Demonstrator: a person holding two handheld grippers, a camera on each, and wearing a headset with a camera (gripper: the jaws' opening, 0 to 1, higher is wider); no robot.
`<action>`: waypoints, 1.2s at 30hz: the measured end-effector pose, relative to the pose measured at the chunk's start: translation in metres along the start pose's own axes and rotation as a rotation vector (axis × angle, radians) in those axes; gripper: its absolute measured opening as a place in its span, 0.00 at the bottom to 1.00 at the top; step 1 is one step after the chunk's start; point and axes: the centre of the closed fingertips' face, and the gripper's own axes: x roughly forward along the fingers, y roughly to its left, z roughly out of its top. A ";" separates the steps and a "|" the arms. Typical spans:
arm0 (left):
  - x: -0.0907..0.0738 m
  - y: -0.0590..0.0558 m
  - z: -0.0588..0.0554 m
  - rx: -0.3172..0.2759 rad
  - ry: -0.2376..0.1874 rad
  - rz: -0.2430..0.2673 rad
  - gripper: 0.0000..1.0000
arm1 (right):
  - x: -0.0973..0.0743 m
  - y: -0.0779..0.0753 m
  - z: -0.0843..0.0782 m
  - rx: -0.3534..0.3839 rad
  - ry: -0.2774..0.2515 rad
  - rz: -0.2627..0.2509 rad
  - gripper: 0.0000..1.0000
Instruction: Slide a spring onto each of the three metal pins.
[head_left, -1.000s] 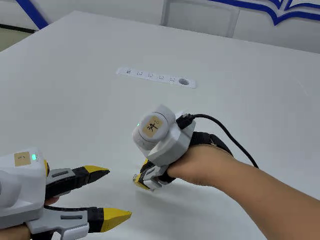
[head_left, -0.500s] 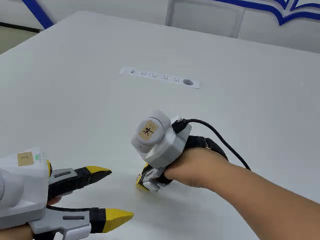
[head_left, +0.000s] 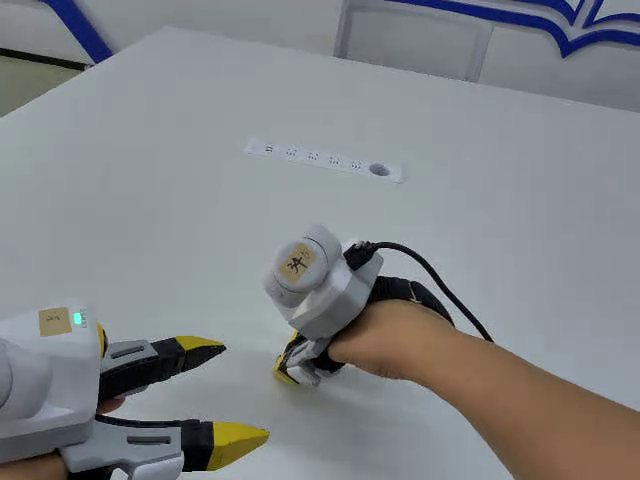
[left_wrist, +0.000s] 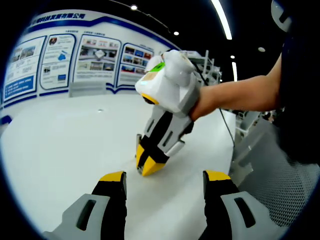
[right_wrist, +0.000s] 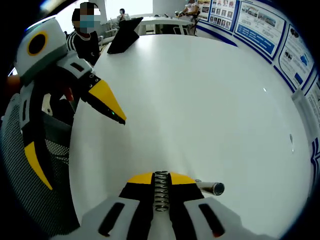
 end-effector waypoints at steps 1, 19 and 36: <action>0.000 0.000 0.000 0.000 0.000 0.000 0.63 | 0.000 0.000 -0.001 0.000 0.002 -0.001 0.11; 0.004 -0.005 0.003 0.015 0.002 -0.017 0.63 | -0.044 0.007 0.013 0.057 -0.147 -0.030 0.11; 0.006 -0.008 0.039 -0.055 -0.117 -0.035 0.55 | -0.107 0.028 0.064 0.184 -0.444 0.034 0.11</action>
